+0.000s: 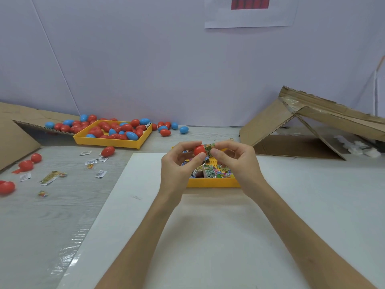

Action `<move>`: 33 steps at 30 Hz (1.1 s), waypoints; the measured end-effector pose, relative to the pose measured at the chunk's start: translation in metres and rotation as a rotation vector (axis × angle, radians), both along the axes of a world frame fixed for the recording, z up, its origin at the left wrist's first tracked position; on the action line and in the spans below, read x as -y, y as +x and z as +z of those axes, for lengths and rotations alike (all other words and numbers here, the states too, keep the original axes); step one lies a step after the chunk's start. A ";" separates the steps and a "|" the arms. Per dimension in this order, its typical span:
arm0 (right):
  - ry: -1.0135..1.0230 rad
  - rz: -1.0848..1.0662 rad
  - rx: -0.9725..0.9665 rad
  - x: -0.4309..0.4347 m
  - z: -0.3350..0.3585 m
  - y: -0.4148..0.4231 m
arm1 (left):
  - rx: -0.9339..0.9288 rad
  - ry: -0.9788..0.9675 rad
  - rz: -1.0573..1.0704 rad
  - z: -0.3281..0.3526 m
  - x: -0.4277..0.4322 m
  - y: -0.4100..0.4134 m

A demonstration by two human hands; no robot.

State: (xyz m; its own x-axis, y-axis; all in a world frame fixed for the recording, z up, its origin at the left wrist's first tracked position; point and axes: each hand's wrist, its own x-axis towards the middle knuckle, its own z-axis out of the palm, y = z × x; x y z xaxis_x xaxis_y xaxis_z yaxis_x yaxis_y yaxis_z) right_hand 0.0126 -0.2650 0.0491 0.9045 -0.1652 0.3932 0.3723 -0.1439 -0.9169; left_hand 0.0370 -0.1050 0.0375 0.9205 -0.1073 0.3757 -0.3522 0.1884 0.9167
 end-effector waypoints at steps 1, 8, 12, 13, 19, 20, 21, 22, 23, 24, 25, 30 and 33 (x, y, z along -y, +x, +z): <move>-0.007 -0.002 0.001 0.000 0.000 0.000 | 0.000 0.008 0.006 0.000 0.000 0.000; -0.020 -0.031 0.017 -0.001 0.001 -0.001 | -0.006 0.012 0.013 -0.001 0.001 0.000; -0.037 -0.035 0.027 -0.002 0.001 -0.002 | -0.006 0.019 0.020 -0.001 0.001 0.000; -0.041 -0.036 0.029 -0.002 0.001 -0.002 | -0.004 0.022 0.020 -0.001 0.001 0.000; -0.076 -0.064 0.069 -0.005 0.001 -0.002 | -0.018 -0.009 0.011 0.001 0.001 -0.002; -0.086 -0.070 0.079 -0.006 0.000 -0.002 | -0.022 -0.011 0.012 0.001 0.001 -0.002; -0.096 -0.076 0.089 -0.007 0.000 -0.002 | -0.025 -0.009 0.017 0.001 0.001 -0.002; -0.106 -0.083 0.099 -0.007 -0.001 -0.002 | -0.029 -0.006 0.021 0.001 0.001 -0.002; -0.120 -0.089 0.110 -0.008 -0.001 -0.002 | -0.033 -0.007 0.021 0.000 0.001 -0.001; -0.137 -0.094 0.120 -0.009 -0.002 -0.002 | -0.040 -0.013 0.018 -0.001 0.001 -0.001; -0.153 -0.096 0.127 -0.009 -0.003 -0.002 | -0.052 -0.019 0.012 -0.001 0.000 0.000; -0.170 -0.128 0.148 -0.011 -0.006 -0.001 | -0.112 -0.052 -0.014 -0.003 0.000 0.002; -0.160 -0.142 0.174 -0.012 -0.008 -0.001 | -0.150 -0.095 -0.036 -0.003 0.000 0.001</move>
State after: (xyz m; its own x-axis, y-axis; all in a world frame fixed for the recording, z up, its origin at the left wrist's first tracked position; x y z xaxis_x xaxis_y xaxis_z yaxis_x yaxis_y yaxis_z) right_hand 0.0119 -0.2529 0.0410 0.7935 -0.2089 0.5716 0.4877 -0.3434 -0.8026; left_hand 0.0380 -0.1053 0.0341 0.9633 -0.1118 0.2441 -0.2040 0.2864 0.9361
